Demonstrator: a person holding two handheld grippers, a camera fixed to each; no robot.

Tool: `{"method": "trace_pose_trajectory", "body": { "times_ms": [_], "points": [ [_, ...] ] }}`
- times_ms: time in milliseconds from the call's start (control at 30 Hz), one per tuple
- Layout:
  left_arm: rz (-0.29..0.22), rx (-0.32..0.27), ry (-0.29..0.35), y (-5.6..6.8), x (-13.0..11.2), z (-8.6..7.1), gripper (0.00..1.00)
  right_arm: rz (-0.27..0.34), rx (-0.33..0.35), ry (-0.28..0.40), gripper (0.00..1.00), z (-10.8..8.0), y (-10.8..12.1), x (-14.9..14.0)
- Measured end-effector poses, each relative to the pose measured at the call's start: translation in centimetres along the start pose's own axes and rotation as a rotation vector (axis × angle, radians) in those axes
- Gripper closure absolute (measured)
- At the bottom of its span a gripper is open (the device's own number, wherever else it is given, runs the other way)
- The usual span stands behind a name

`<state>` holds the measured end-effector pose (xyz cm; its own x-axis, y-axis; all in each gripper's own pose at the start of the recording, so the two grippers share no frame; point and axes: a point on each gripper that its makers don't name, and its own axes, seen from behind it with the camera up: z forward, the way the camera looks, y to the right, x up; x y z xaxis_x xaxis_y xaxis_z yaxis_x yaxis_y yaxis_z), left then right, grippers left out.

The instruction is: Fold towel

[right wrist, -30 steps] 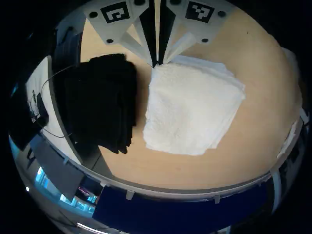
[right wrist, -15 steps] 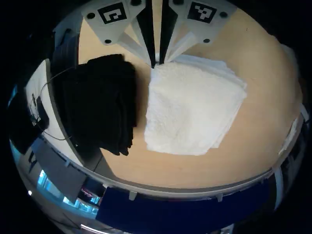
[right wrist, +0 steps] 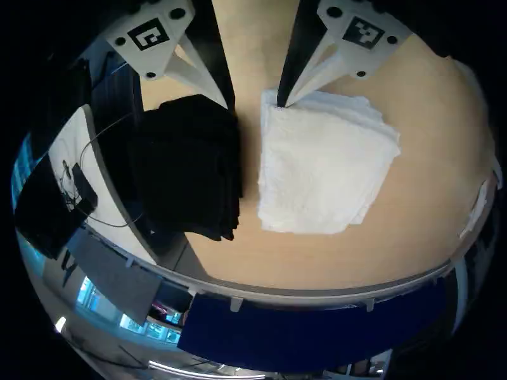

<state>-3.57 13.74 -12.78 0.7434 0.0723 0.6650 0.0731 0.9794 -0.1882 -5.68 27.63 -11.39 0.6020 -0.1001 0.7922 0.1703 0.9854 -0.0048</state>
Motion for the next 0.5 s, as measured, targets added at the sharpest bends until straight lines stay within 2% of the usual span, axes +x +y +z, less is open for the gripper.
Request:
{"method": "trace_pose_trajectory", "body": {
  "times_ms": [133, 400, 500],
  "points": [
    [-0.004, -0.001, 0.004, -0.1, 0.0, -0.2, 0.10, 0.006, -0.020, 0.003, 0.35, -0.5, 0.4, -0.2],
    [-0.009, -0.001, 0.013, -0.5, 0.0, -0.6, 0.10, 0.029, -0.037, 0.029, 0.34, -1.6, 0.5, 0.1],
    [-0.009, -0.001, 0.016, -0.6, 0.1, -0.8, 0.10, 0.034, -0.037, 0.050, 0.25, -1.9, 0.1, 0.7]
  ]
}}
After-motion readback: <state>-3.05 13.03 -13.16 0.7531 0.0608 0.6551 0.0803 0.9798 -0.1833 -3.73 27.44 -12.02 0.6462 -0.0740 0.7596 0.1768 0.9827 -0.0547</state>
